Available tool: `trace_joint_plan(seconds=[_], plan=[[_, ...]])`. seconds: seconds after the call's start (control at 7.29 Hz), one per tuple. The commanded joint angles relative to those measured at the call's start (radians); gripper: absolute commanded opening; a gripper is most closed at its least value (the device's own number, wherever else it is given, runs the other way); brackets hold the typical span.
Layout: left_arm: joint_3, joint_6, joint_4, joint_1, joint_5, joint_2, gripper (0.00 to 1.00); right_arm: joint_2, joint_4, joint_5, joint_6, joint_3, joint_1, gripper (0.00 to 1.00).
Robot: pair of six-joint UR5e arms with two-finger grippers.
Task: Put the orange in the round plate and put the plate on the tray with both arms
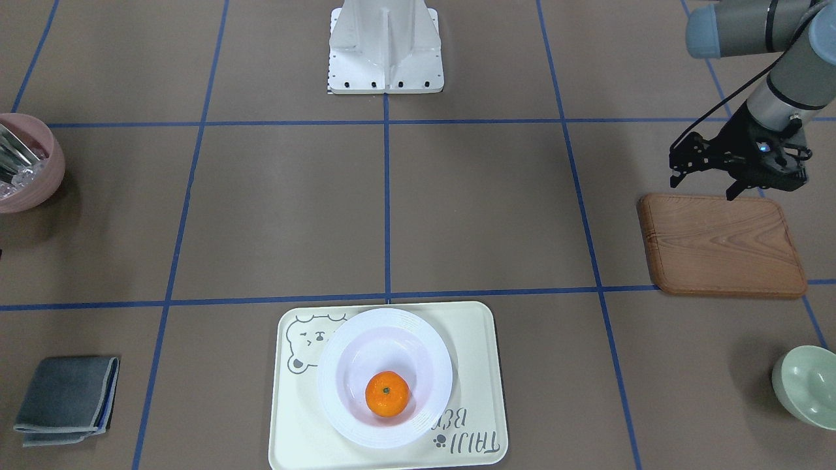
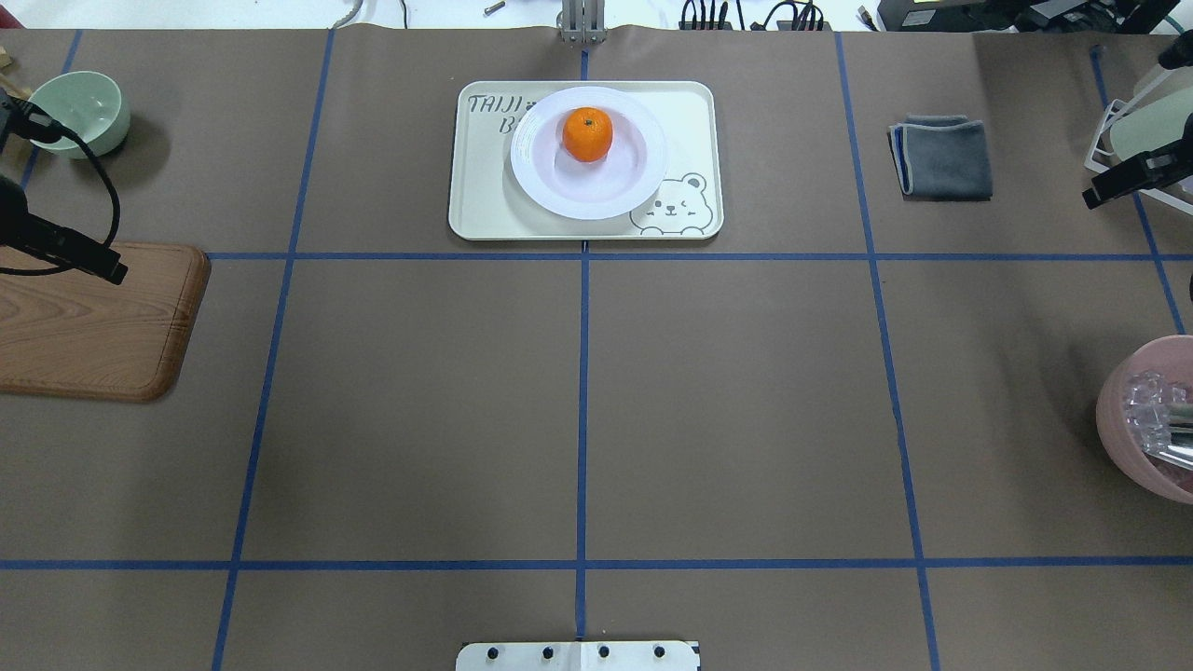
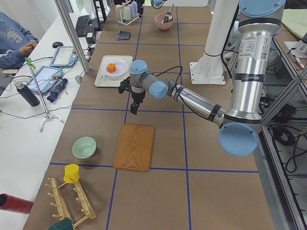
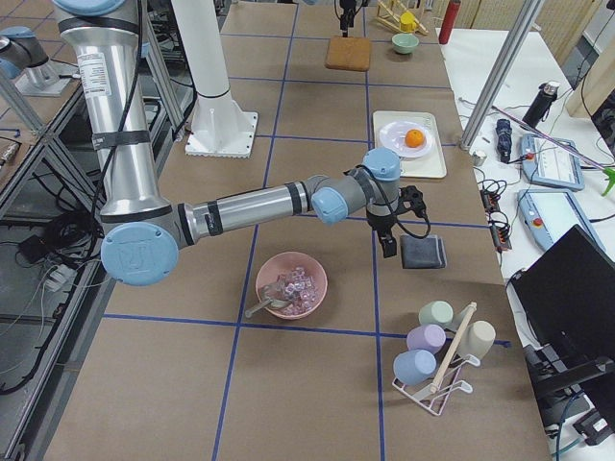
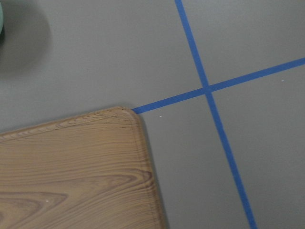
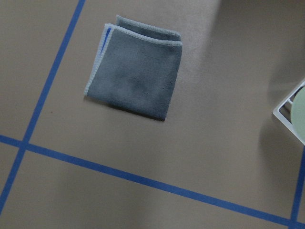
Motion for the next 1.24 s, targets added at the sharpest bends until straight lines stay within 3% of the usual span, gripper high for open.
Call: trace_joint_plan(seconds=[0.0,0.27,1.1], plan=[[0.010,0.054,0.042,-0.019,-0.009,-0.005,0.98,-0.031,-0.106,0.028,-0.049,0.061,0.024,1.00],[0.013,0.055,0.126,-0.017,-0.011,-0.018,0.98,-0.042,-0.132,0.066,-0.050,0.053,0.021,1.00],[0.019,0.039,0.137,-0.017,-0.009,-0.038,0.98,-0.027,-0.187,0.085,-0.105,0.059,-0.005,1.00]])
